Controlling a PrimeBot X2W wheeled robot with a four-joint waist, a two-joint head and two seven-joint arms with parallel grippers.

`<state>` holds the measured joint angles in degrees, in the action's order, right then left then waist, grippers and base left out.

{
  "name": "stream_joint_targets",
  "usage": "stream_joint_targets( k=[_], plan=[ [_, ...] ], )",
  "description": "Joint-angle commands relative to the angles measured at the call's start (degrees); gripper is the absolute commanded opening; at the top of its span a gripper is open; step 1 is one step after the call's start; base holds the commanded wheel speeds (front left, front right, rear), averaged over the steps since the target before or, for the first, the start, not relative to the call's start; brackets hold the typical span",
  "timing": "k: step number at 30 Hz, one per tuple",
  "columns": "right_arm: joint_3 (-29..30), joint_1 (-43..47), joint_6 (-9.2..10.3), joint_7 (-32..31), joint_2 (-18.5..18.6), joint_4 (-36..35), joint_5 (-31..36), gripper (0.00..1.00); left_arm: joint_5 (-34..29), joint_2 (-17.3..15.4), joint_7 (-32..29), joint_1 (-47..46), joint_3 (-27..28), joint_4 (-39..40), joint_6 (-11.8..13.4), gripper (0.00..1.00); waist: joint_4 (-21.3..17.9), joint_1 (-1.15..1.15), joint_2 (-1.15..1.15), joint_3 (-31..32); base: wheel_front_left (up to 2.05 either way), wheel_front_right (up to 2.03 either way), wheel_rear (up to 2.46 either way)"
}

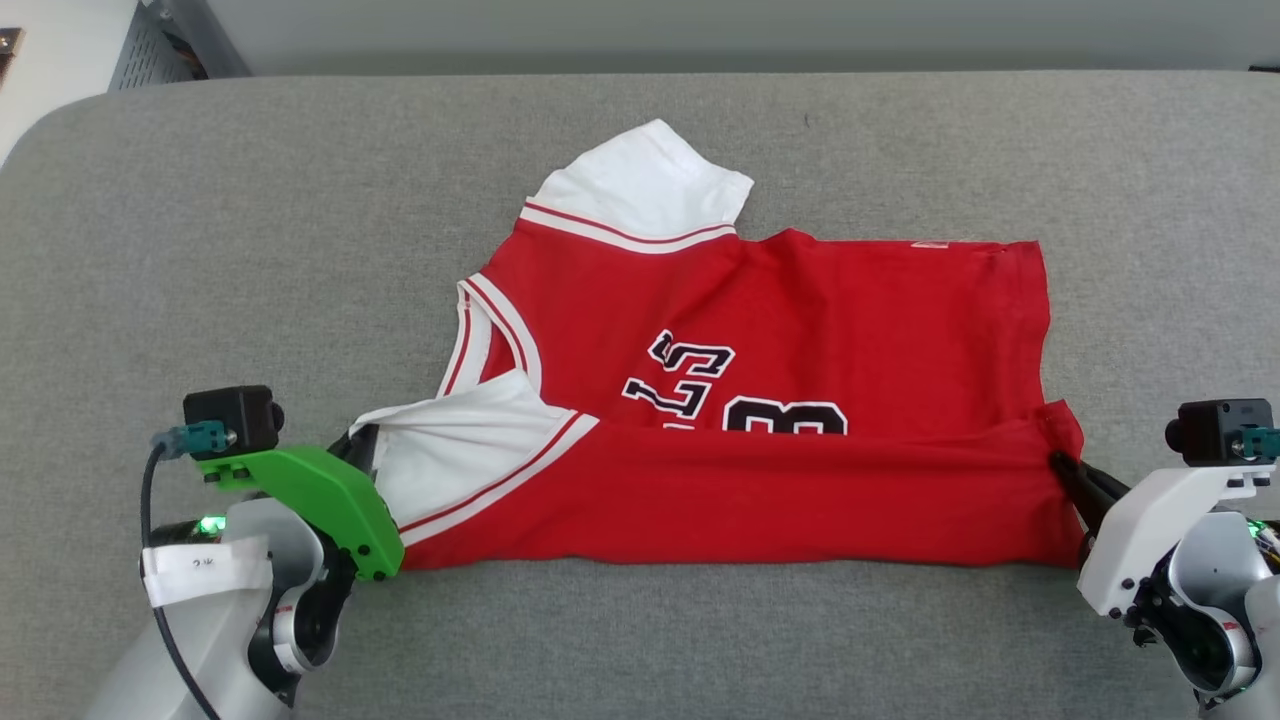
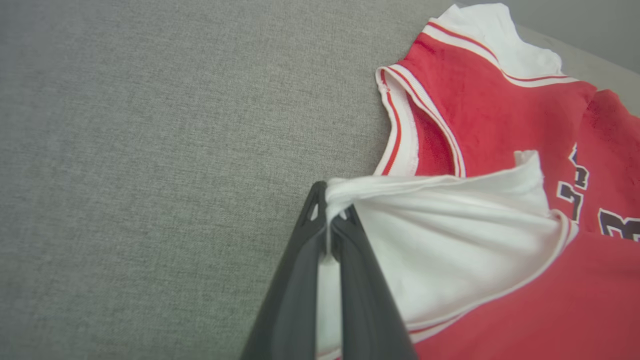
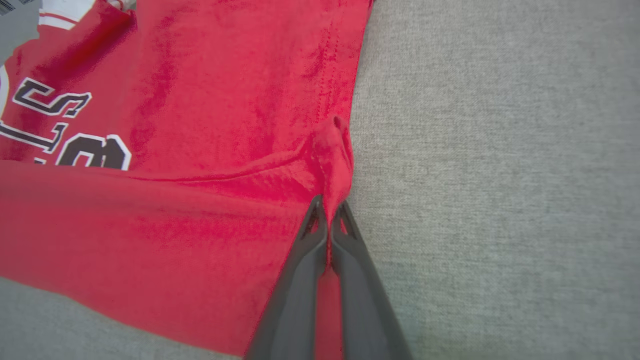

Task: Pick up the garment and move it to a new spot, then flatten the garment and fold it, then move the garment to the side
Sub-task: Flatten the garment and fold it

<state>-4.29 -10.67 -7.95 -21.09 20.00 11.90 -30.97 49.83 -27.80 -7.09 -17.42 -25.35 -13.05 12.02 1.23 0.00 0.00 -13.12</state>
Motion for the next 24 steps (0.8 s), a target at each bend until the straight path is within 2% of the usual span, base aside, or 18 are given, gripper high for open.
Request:
stream_joint_targets(
  k=[1, 10, 11, 12, 13, 14, 18, 24],
  plan=[
    [-0.53, -1.21, 0.46, 0.36, 0.2, 0.84, -0.19, 0.0, -0.03, 0.68, -0.26, -1.6, -0.2, -1.65, -0.69, 0.0, 0.0, 0.0, 0.0, -1.98, 0.0, 0.0, 0.0],
    [-5.72, -4.03, 0.46, 3.12, 1.38, 6.5, -1.44, 0.0, 0.98, 3.1, -3.76, -5.87, -3.26, -11.01, -5.14, 0.0, -0.03, 0.0, 0.0, -2.96, 0.0, 0.0, 0.0],
    [-6.2, -4.27, 0.46, 3.65, 1.49, 6.93, -1.82, 0.2, 1.32, 3.39, -3.99, -6.1, -3.35, -11.52, -5.61, 0.0, 0.04, 0.0, 0.0, -2.84, 0.0, 0.0, 0.0],
    [-6.61, -4.43, 0.46, 4.08, 1.63, 7.19, -2.05, 0.47, 1.57, 3.56, -4.14, -6.23, -3.37, -11.85, -5.88, 0.29, 0.1, 0.0, 0.0, -2.71, 0.0, 0.0, 0.0],
    [-7.14, -4.57, 0.46, 4.78, 1.89, 7.38, -2.18, 1.0, 1.73, 3.64, -4.22, -6.36, -3.4, -12.18, -6.12, 0.49, 0.19, 0.0, 0.0, -2.46, 0.0, 0.0, 0.0],
    [-7.44, -4.64, 0.46, 5.33, 2.04, 7.5, -2.38, 1.0, 1.79, 3.63, -4.2, -6.44, -3.4, -12.39, -6.27, 1.0, 0.27, 0.0, 0.0, -2.24, 0.0, 0.0, 0.0],
    [-7.94, -4.49, 0.46, 8.81, 2.48, 7.46, -2.7, 1.0, 2.01, 3.53, -1.95, -6.18, -2.09, -12.49, -5.57, 1.0, 0.48, 0.0, 0.0, -0.76, 0.0, 0.0, 0.0],
    [-5.39, -2.67, 0.46, 16.44, 0.9, 5.92, -1.07, 1.0, 2.07, 2.21, 2.81, -4.13, 0.95, -9.82, -3.35, 1.0, 0.56, 0.0, 0.0, 1.84, 0.0, 0.0, 0.0]
  ],
)
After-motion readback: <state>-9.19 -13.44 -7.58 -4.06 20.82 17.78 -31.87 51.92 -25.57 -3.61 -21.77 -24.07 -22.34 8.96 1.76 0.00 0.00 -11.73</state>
